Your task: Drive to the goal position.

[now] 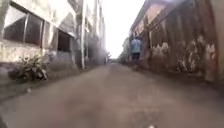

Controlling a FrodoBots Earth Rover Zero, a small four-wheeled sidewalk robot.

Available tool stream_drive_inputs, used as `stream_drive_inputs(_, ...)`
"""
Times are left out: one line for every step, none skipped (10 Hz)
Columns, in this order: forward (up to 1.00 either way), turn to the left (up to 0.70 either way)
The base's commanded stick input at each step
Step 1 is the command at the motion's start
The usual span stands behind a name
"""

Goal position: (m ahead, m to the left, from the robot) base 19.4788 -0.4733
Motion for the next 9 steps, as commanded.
stream_drive_inputs(1.00, 0.00)
stream_drive_inputs(1.00, 0.00)
stream_drive_inputs(1.00, 0.00)
stream_drive_inputs(1.00, 0.00)
stream_drive_inputs(1.00, 0.00)
stream_drive_inputs(1.00, 0.00)
stream_drive_inputs(1.00, 0.00)
stream_drive_inputs(1.00, 0.00)
stream_drive_inputs(1.00, 0.00)
